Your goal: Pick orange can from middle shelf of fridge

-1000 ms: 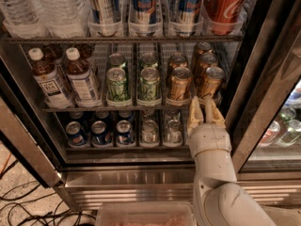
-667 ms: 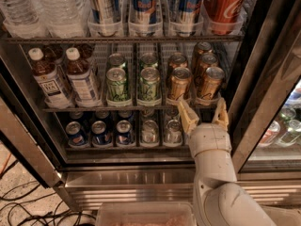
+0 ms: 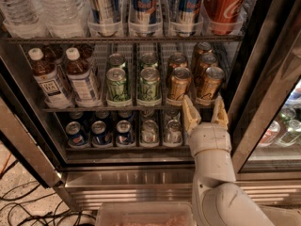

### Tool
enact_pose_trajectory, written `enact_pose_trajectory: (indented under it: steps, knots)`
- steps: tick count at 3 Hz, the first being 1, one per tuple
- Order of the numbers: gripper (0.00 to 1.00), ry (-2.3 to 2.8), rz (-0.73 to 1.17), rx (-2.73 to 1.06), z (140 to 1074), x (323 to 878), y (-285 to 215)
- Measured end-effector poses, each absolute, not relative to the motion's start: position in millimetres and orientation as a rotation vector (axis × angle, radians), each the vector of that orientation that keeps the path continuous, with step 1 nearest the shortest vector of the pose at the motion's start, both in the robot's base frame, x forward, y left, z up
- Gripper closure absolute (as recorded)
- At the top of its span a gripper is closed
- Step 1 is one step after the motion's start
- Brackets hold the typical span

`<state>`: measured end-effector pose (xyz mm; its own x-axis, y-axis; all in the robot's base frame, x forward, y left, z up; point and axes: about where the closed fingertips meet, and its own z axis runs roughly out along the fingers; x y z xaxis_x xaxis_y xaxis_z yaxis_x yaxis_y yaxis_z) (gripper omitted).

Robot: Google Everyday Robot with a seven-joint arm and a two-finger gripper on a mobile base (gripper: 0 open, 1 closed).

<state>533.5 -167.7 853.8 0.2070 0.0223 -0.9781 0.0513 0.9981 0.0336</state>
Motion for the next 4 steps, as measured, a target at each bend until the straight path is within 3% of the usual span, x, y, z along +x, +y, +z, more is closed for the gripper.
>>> enact_pose_trajectory:
  steps: [4]
  knots:
    - [0.32,1.402,-0.117,0.119,845,556,-203]
